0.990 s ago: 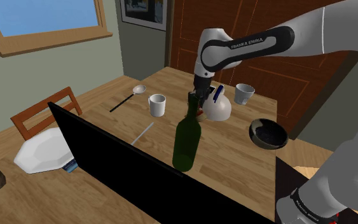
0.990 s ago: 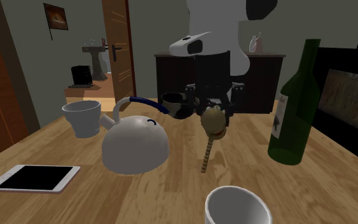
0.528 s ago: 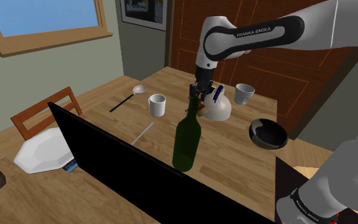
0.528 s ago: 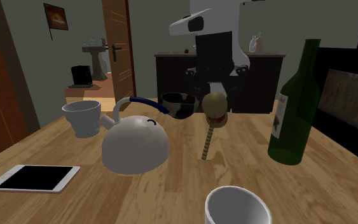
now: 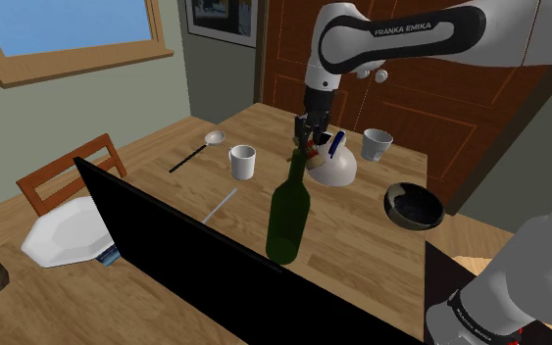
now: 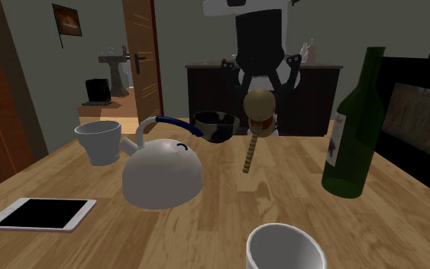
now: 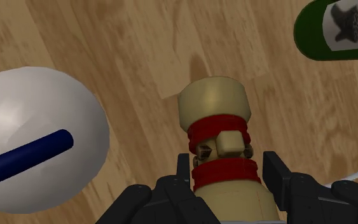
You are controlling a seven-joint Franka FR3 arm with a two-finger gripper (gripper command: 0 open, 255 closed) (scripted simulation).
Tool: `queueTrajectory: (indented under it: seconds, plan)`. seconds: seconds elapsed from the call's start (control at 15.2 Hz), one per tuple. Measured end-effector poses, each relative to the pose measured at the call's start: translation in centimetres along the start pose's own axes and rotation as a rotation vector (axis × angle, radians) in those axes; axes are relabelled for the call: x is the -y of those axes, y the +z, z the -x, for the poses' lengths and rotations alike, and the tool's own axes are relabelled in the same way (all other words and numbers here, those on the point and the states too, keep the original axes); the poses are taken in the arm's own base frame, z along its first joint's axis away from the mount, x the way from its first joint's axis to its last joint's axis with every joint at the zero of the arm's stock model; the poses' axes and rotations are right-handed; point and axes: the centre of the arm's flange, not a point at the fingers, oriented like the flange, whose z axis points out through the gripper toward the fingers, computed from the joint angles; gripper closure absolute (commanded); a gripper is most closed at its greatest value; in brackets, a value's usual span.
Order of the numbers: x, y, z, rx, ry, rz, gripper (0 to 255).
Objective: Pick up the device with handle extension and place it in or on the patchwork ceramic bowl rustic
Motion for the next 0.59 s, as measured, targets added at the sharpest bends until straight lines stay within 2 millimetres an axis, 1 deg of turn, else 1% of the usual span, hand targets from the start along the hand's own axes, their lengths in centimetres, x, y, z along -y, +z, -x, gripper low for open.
queueTrajectory:
  seconds: [0.59]
  plan:
    - [0.5,-4.7,0.2,0.000,0.000,0.000,255]
